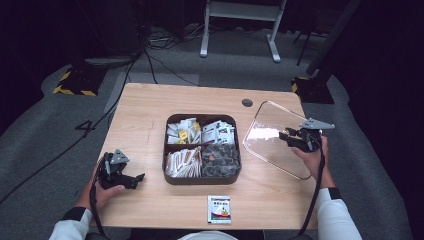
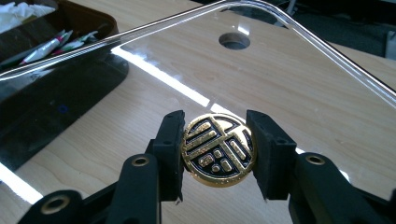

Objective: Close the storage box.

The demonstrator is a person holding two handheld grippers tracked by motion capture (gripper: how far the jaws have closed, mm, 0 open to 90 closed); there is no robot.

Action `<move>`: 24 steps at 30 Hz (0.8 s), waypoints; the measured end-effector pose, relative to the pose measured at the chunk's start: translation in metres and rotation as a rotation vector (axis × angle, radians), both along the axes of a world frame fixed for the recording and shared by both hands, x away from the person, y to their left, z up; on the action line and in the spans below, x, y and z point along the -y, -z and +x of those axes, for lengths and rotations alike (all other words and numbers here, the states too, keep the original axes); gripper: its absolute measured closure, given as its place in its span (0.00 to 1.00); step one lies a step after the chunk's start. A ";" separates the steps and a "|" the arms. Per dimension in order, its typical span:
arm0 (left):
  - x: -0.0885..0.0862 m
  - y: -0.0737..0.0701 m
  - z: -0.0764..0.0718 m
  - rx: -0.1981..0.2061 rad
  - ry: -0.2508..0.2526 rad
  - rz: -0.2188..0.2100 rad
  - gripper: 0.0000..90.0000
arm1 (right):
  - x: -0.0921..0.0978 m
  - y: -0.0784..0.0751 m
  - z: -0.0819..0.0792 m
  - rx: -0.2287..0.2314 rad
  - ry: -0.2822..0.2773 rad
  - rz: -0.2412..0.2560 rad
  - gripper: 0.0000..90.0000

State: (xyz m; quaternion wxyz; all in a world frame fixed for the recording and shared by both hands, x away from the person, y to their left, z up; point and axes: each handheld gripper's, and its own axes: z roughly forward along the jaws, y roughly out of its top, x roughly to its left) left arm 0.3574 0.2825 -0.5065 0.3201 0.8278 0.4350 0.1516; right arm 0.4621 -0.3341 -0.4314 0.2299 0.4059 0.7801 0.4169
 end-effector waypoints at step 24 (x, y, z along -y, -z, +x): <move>0.000 0.000 0.000 0.002 -0.003 -0.001 0.00 | -0.060 -0.041 0.006 0.062 -0.090 0.006 0.66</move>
